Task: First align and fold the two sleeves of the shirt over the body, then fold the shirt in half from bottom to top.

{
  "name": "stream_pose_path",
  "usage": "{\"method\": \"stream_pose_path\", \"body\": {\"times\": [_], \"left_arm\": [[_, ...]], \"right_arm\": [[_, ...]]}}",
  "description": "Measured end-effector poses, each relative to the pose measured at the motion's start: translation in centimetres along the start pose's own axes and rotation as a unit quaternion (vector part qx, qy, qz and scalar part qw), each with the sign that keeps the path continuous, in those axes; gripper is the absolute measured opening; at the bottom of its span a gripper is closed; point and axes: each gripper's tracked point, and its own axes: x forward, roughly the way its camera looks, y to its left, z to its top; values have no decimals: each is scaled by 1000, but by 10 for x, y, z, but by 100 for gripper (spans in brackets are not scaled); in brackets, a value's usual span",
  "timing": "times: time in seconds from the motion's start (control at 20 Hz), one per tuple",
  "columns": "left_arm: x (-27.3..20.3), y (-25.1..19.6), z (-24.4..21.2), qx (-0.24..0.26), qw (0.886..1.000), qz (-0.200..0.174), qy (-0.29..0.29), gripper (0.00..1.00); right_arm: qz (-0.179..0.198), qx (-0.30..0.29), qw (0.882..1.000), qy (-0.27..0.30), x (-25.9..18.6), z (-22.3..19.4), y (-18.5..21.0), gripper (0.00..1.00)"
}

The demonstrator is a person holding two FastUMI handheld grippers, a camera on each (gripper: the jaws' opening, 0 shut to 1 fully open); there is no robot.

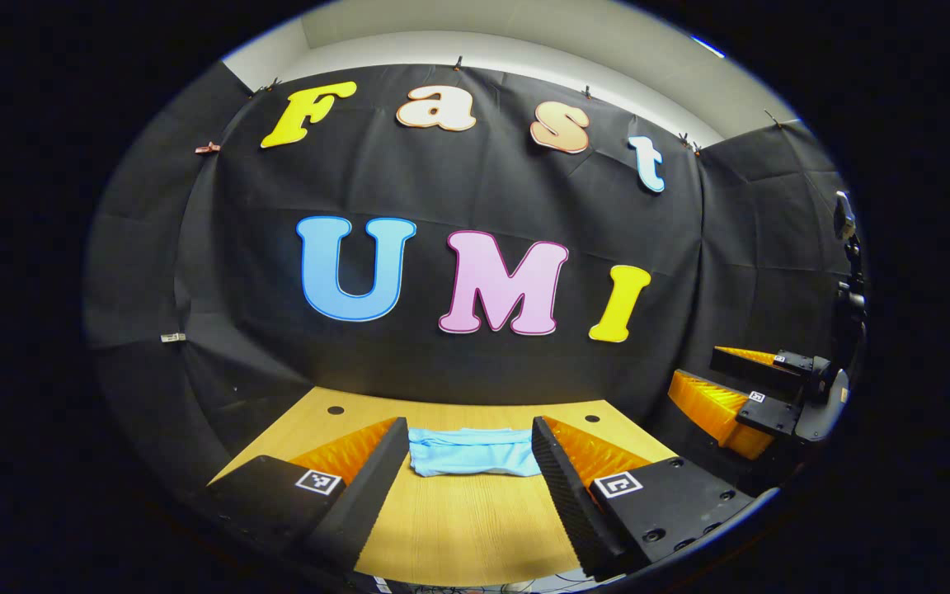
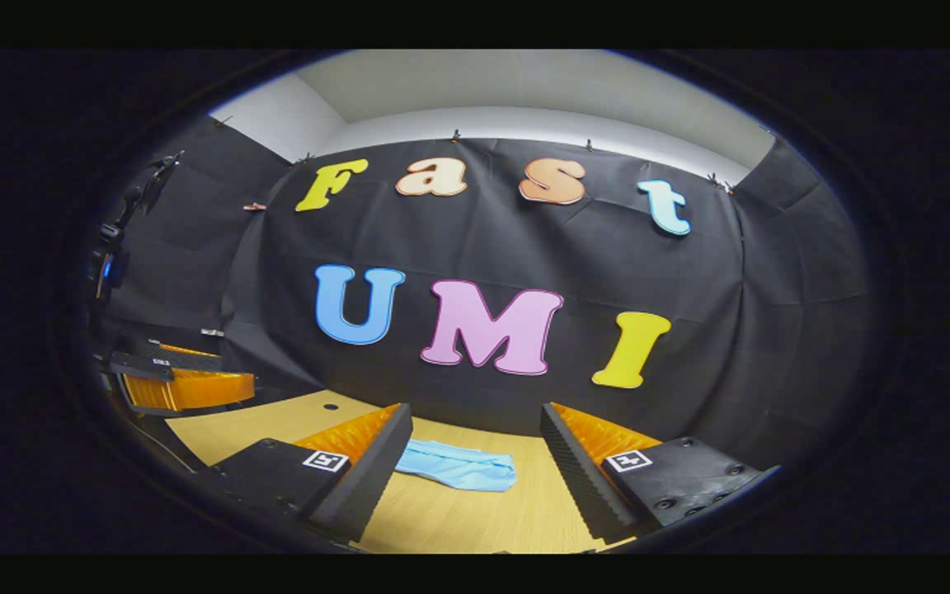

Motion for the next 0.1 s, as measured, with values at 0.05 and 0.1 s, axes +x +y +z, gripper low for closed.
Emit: {"method": "stream_pose_path", "body": {"times": [0.05, 0.1], "left_arm": [[-4, 2, 0, 1, 1000, 3, 1, 95], [-6, 5, 1, 3, 1000, 6, 2, 95]], "right_arm": [[-3, -6, 1000, -1, -5, 1, -3, 95], [-4, -8, 1000, -2, -10, 4, -4, 97]]}}
